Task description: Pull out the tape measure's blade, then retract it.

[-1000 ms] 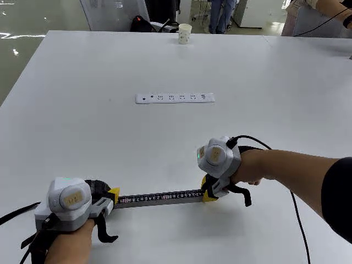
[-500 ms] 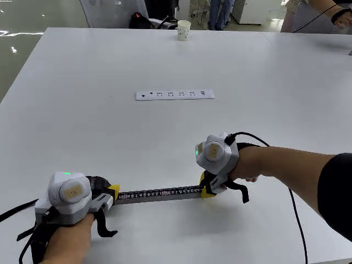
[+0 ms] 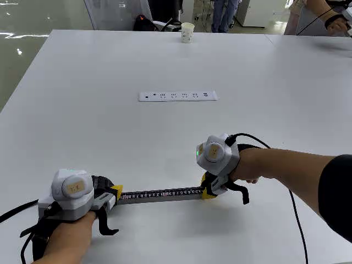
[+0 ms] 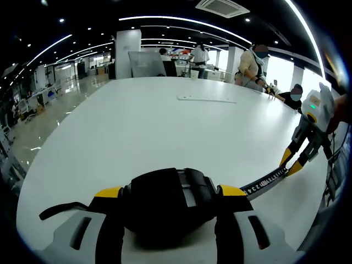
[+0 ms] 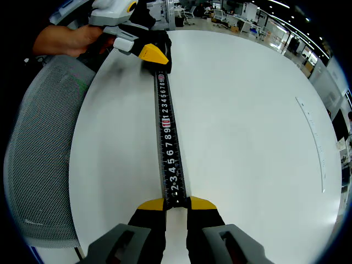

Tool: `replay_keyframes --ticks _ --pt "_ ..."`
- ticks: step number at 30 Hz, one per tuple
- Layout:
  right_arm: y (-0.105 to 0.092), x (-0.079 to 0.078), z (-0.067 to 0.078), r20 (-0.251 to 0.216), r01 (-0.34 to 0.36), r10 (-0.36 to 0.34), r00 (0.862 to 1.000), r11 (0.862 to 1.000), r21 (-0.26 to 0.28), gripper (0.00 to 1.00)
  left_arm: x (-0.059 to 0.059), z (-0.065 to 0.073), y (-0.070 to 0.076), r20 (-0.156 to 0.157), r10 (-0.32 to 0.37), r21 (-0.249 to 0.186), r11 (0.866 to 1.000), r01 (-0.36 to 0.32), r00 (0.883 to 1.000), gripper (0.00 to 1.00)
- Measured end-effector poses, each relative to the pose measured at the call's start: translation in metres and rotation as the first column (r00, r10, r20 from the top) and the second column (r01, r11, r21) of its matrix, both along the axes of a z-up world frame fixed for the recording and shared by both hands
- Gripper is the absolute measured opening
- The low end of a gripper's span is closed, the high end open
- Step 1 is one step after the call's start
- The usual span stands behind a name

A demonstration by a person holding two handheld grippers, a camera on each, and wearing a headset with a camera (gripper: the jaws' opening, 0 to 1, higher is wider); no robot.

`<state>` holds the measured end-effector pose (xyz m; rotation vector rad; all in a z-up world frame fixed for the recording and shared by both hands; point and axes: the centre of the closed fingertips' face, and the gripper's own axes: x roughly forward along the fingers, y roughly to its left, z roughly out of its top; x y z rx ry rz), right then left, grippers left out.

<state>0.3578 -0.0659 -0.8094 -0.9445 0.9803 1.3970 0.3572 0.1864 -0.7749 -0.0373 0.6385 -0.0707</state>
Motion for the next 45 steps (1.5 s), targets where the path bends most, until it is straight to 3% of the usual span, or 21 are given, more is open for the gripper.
replay_keyframes --ticks 33,45 --pt "0.011 -0.002 -0.001 -0.010 0.007 -0.007 1.000 1.000 -0.005 0.10 -0.002 -0.001 -0.001 -0.023 -0.006 -0.005 1.000 0.006 1.000 0.62" --pt "0.014 -0.002 0.001 -0.004 -0.023 0.023 1.000 1.000 0.008 0.10 -0.002 -0.001 -0.002 -0.021 -0.009 -0.006 1.000 0.009 1.000 0.62"
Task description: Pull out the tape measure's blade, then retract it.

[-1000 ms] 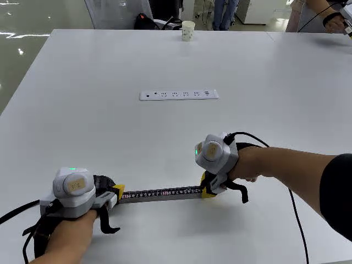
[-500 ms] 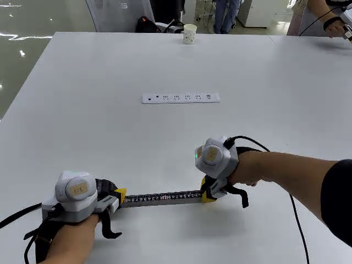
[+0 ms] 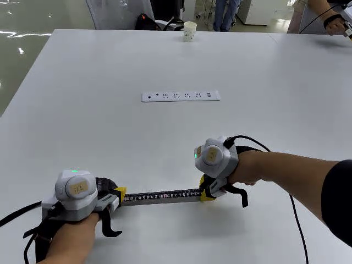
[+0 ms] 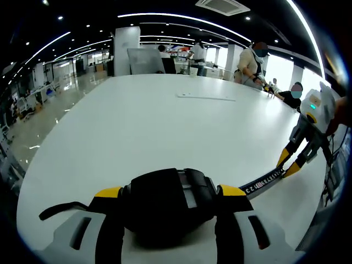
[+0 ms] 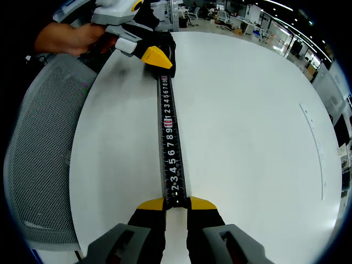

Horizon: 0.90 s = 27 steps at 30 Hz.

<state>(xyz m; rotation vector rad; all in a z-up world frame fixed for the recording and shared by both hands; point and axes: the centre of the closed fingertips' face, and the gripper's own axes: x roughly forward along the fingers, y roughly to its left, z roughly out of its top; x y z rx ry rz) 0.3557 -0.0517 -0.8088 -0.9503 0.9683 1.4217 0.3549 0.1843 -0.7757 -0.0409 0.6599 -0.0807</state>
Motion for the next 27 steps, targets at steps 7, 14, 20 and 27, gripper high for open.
replay_keyframes --ticks 7,14,20,27 --pt "0.0023 0.0003 0.0000 -0.001 0.006 -0.006 1.000 1.000 -0.009 0.10 -0.0003 -0.0001 0.0000 -0.001 -0.005 -0.001 1.000 0.005 1.000 0.62" --pt "0.0043 0.0000 0.0003 -0.007 0.013 -0.013 1.000 1.000 -0.018 0.10 -0.0003 -0.0002 0.0001 0.000 -0.003 0.000 1.000 0.003 1.000 0.62" --pt "0.0065 0.0005 -0.0002 -0.008 0.020 -0.020 1.000 1.000 -0.015 0.10 -0.0002 -0.0007 0.0002 -0.008 -0.003 -0.001 1.000 0.003 1.000 0.62" --pt "0.0091 0.0001 -0.0011 -0.009 0.021 -0.021 1.000 1.000 -0.015 0.10 0.0005 -0.0011 0.0009 -0.011 -0.002 -0.001 1.000 0.002 1.000 0.62"
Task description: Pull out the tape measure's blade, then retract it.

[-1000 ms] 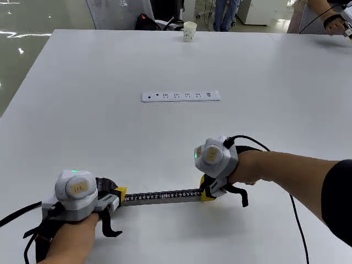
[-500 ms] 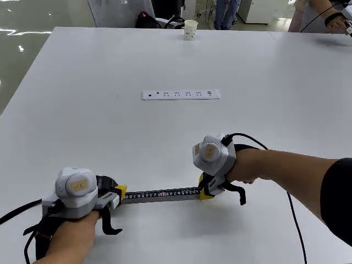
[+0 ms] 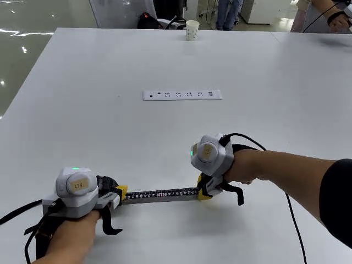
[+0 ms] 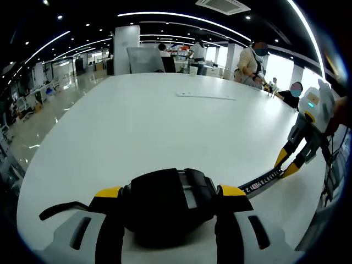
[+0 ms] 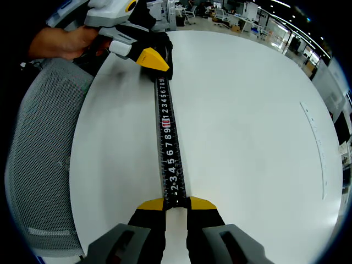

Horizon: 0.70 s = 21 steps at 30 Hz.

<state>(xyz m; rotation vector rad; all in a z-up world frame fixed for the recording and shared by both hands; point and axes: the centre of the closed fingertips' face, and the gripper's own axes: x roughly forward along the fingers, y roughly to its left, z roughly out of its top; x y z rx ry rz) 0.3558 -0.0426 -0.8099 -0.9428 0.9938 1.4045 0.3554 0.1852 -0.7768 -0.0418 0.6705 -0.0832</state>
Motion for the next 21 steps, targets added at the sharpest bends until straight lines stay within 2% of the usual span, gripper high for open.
replay_keyframes --ticks 14,18,21 --pt "0.0040 0.0011 0.0001 -0.001 -0.003 0.003 1.000 1.000 -0.005 0.10 0.0004 0.0003 0.0009 -0.001 -0.001 -0.001 1.000 0.001 1.000 0.62" --pt "0.0052 0.0018 0.0002 -0.009 0.017 -0.017 1.000 1.000 -0.004 0.10 0.0004 0.0002 0.0011 -0.003 -0.002 -0.002 1.000 0.002 1.000 0.62" --pt "0.0071 0.0015 -0.0008 -0.001 0.002 -0.002 1.000 1.000 -0.009 0.10 0.0000 -0.0001 0.0011 -0.006 -0.003 -0.002 1.000 0.003 1.000 0.62"
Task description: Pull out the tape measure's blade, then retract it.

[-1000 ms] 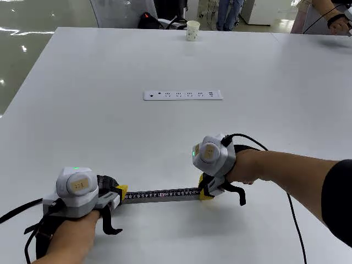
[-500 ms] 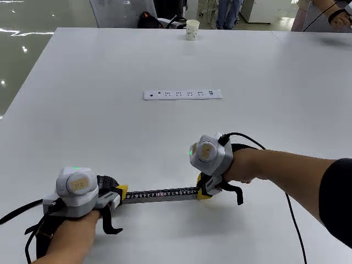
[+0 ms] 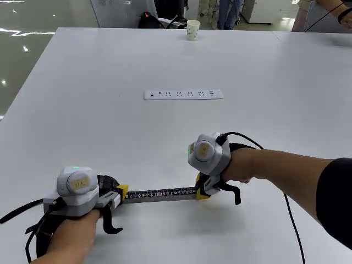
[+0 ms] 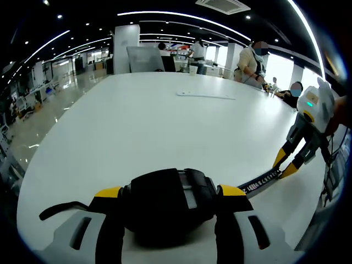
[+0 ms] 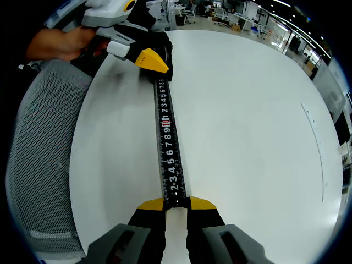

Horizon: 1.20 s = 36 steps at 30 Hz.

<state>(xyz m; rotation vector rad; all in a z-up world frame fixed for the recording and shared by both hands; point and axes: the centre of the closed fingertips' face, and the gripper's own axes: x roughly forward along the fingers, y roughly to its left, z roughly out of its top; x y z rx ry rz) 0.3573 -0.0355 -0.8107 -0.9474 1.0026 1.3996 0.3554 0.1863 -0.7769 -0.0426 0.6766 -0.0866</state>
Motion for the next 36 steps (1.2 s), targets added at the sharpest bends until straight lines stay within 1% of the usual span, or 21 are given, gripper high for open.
replay_keyframes --ticks 5,19,26,30,36 --pt "0.001 -0.001 0.000 -0.009 0.018 -0.018 1.000 1.000 0.003 0.10 -0.001 0.000 0.000 -0.002 0.000 0.000 1.000 0.000 1.000 0.62" --pt "0.004 -0.003 0.001 -0.003 -0.001 0.001 1.000 1.000 0.007 0.10 -0.001 -0.001 0.000 -0.006 -0.002 0.003 1.000 0.002 1.000 0.62" --pt "0.007 -0.004 0.002 0.004 -0.023 0.023 1.000 1.000 0.014 0.10 -0.001 -0.001 0.000 -0.012 -0.004 0.001 1.000 0.004 1.000 0.62" --pt "0.009 -0.005 0.003 0.003 -0.018 0.018 1.000 0.999 0.026 0.10 -0.001 -0.001 -0.001 -0.014 -0.003 0.001 1.000 0.003 1.000 0.62" --pt "0.011 -0.005 0.002 0.003 -0.015 0.015 1.000 1.000 0.024 0.10 -0.001 -0.001 0.000 -0.017 -0.003 -0.001 1.000 0.003 1.000 0.62"
